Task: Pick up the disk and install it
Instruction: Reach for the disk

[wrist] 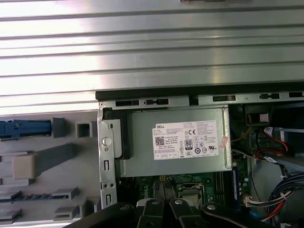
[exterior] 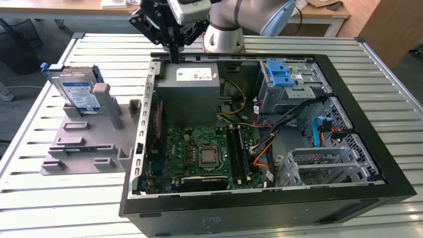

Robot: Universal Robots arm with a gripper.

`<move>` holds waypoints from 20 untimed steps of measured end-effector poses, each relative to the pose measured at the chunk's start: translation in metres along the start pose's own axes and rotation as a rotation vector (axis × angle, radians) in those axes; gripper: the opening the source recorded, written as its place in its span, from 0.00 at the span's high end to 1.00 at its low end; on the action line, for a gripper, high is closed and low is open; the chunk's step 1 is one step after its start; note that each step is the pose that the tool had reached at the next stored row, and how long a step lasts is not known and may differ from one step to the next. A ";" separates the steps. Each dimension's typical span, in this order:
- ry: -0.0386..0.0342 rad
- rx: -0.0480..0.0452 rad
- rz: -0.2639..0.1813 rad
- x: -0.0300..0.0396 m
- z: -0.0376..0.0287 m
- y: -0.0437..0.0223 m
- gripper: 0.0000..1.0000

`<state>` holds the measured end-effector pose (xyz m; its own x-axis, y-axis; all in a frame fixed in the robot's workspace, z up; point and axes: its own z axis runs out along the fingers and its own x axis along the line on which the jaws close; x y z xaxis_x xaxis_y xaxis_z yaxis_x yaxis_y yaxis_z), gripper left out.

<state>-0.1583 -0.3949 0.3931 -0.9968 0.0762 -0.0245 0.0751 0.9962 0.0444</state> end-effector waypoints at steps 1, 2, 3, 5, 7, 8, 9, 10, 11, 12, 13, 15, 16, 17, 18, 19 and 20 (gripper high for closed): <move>0.0000 0.0000 0.000 0.0007 0.0000 0.0000 0.89; 0.0000 0.0000 0.000 0.0015 0.0000 0.0001 0.89; 0.0000 0.0000 0.000 0.0022 0.0000 0.0001 0.89; 0.0000 0.0000 0.000 0.0037 0.0000 0.0001 0.89; 0.0000 0.0000 0.000 0.0050 -0.0001 0.0003 0.89; 0.0000 0.0000 0.000 0.0057 0.0000 0.0003 0.89; 0.0000 0.0000 0.000 0.0065 -0.0001 0.0004 0.89; 0.0000 0.0000 0.000 0.0073 -0.0001 0.0005 0.89; 0.0000 0.0000 0.000 0.0081 -0.0001 0.0006 0.89; 0.0000 0.0000 0.000 0.0090 -0.0001 0.0008 0.89; 0.0000 0.0000 0.000 0.0099 -0.0001 0.0009 0.89; 0.0000 0.0000 0.000 0.0119 -0.0001 0.0013 0.89; 0.0000 0.0000 0.000 0.0128 -0.0001 0.0014 0.89; 0.0001 0.0000 0.000 0.0138 -0.0001 0.0016 0.89; 0.0000 0.0000 0.000 0.0147 -0.0001 0.0018 0.89; 0.0000 0.0000 0.000 0.0155 -0.0001 0.0020 0.89; 0.0000 0.0000 0.000 0.0162 -0.0001 0.0022 0.89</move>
<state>-0.1743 -0.3915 0.3929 -0.9968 0.0762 -0.0244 0.0751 0.9962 0.0444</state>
